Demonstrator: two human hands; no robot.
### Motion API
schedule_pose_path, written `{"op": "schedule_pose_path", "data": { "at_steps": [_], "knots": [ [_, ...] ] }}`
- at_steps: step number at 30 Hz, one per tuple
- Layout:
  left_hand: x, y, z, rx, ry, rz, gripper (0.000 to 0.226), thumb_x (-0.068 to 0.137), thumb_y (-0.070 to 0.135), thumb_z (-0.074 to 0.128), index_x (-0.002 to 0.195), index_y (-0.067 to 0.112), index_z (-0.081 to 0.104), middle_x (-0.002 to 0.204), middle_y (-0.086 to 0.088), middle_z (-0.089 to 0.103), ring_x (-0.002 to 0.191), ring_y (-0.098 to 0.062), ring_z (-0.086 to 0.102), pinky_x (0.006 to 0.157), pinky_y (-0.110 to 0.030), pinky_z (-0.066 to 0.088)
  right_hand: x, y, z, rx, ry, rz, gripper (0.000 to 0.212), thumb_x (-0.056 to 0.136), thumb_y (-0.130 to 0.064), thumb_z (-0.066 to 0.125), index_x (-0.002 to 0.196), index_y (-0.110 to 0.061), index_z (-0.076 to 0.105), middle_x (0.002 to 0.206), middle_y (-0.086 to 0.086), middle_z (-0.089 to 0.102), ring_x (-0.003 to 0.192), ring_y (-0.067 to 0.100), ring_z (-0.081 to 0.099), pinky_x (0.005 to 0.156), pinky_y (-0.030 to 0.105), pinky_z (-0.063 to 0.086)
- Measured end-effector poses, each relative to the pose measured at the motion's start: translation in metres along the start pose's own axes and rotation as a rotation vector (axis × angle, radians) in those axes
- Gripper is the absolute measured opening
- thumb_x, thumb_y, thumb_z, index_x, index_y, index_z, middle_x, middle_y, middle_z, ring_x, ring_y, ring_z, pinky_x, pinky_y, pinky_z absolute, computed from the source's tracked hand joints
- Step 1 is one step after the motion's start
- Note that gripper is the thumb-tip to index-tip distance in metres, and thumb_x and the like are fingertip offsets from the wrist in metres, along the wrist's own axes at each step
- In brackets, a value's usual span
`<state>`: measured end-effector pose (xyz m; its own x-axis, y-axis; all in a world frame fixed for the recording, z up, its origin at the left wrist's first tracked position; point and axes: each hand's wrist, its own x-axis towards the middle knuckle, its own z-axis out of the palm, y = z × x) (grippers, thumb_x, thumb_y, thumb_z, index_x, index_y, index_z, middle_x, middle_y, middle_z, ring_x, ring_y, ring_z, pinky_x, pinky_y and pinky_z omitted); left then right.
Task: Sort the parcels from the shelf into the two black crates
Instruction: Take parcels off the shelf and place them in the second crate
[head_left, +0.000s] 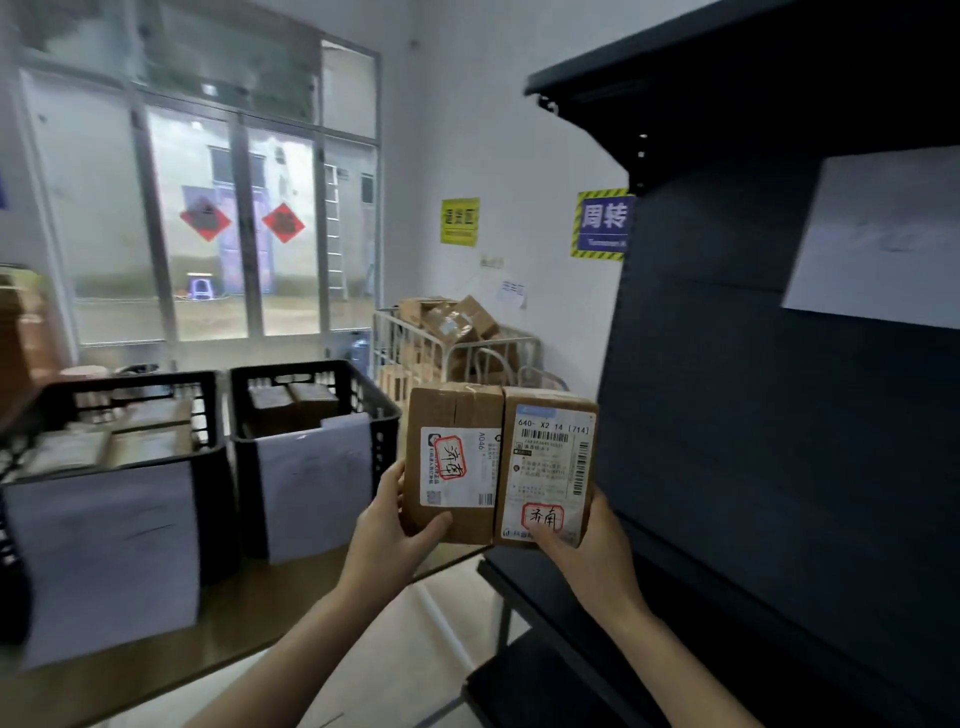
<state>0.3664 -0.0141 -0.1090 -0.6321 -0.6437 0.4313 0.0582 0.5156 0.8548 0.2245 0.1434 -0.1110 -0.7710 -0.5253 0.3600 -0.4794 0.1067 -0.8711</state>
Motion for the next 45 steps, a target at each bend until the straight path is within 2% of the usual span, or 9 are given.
{"op": "schedule_pose_path", "data": {
  "at_steps": [7, 11, 16, 19, 22, 28, 35, 38, 45],
  "knots": [
    [0.006, -0.038, -0.094, 0.152, 0.141, -0.083, 0.067, 0.079, 0.016, 0.071, 0.135, 0.02, 0.034, 0.112, 0.011, 0.054, 0.106, -0.006, 0.052, 0.086, -0.019, 0.044, 0.019, -0.029, 0.107, 0.02, -0.183, -0.03, 0.056, 0.079, -0.02, 0.072, 0.127, -0.02, 0.046, 0.12, -0.002, 0.059, 0.091, -0.003, 0.059, 0.061, 0.009, 0.049],
    [0.009, -0.059, -0.134, 0.216, 0.202, -0.136, 0.066, 0.079, 0.017, 0.071, 0.133, 0.017, 0.035, 0.116, 0.005, 0.058, 0.105, -0.007, 0.053, 0.087, -0.021, 0.046, 0.031, -0.042, 0.154, 0.01, -0.268, -0.029, 0.051, 0.08, -0.021, 0.071, 0.124, -0.018, 0.044, 0.119, 0.0, 0.061, 0.093, 0.007, 0.062, 0.079, 0.025, 0.053],
    [0.02, -0.077, -0.172, 0.265, 0.275, -0.184, 0.066, 0.077, 0.017, 0.073, 0.131, 0.016, 0.036, 0.114, 0.002, 0.06, 0.109, -0.015, 0.057, 0.091, -0.033, 0.052, 0.052, -0.054, 0.204, 0.019, -0.353, -0.075, 0.049, 0.082, -0.02, 0.069, 0.124, -0.015, 0.045, 0.114, -0.002, 0.061, 0.087, 0.003, 0.057, 0.06, 0.008, 0.046],
    [0.033, -0.086, -0.189, 0.293, 0.315, -0.187, 0.064, 0.077, 0.016, 0.073, 0.13, 0.015, 0.037, 0.109, 0.006, 0.059, 0.106, -0.014, 0.058, 0.089, -0.033, 0.053, 0.07, -0.056, 0.232, 0.078, -0.412, -0.084, 0.055, 0.081, -0.021, 0.07, 0.128, -0.015, 0.043, 0.119, -0.001, 0.06, 0.095, 0.005, 0.059, 0.071, 0.014, 0.051],
    [0.054, -0.099, -0.2, 0.309, 0.349, -0.218, 0.061, 0.077, 0.016, 0.072, 0.128, 0.015, 0.039, 0.106, 0.007, 0.058, 0.105, -0.015, 0.06, 0.088, -0.035, 0.054, 0.095, -0.053, 0.257, 0.116, -0.45, -0.097, 0.056, 0.08, -0.02, 0.071, 0.129, -0.019, 0.043, 0.121, 0.0, 0.058, 0.104, 0.01, 0.059, 0.077, 0.018, 0.051],
    [0.12, -0.121, -0.209, 0.322, 0.368, -0.263, 0.063, 0.077, 0.017, 0.073, 0.129, 0.016, 0.038, 0.107, 0.008, 0.056, 0.108, -0.016, 0.058, 0.088, -0.032, 0.053, 0.163, -0.047, 0.295, 0.125, -0.484, -0.113, 0.044, 0.08, -0.02, 0.071, 0.114, -0.028, 0.045, 0.112, -0.007, 0.061, 0.089, -0.004, 0.056, 0.067, 0.012, 0.046],
    [0.2, -0.141, -0.209, 0.355, 0.418, -0.25, 0.061, 0.078, 0.016, 0.072, 0.129, 0.016, 0.037, 0.107, 0.008, 0.053, 0.101, -0.009, 0.051, 0.091, -0.032, 0.049, 0.252, -0.042, 0.334, 0.087, -0.48, -0.176, 0.057, 0.079, -0.02, 0.073, 0.128, -0.018, 0.043, 0.117, -0.002, 0.057, 0.095, 0.004, 0.053, 0.063, 0.006, 0.041],
    [0.223, -0.155, -0.211, 0.379, 0.426, -0.274, 0.062, 0.077, 0.018, 0.073, 0.128, 0.016, 0.038, 0.117, 0.0, 0.058, 0.108, -0.015, 0.054, 0.094, -0.037, 0.049, 0.273, -0.035, 0.349, 0.065, -0.48, -0.186, 0.058, 0.079, -0.021, 0.072, 0.129, -0.018, 0.042, 0.115, -0.003, 0.056, 0.094, 0.004, 0.051, 0.061, 0.004, 0.038],
    [0.272, -0.185, -0.214, 0.408, 0.381, -0.289, 0.072, 0.075, 0.028, 0.073, 0.134, 0.021, 0.032, 0.12, 0.001, 0.06, 0.113, -0.018, 0.057, 0.094, -0.04, 0.051, 0.316, -0.02, 0.37, 0.113, -0.5, -0.14, 0.053, 0.08, -0.016, 0.071, 0.124, -0.018, 0.043, 0.111, -0.005, 0.057, 0.088, -0.004, 0.054, 0.063, 0.008, 0.045]
  ]
}}
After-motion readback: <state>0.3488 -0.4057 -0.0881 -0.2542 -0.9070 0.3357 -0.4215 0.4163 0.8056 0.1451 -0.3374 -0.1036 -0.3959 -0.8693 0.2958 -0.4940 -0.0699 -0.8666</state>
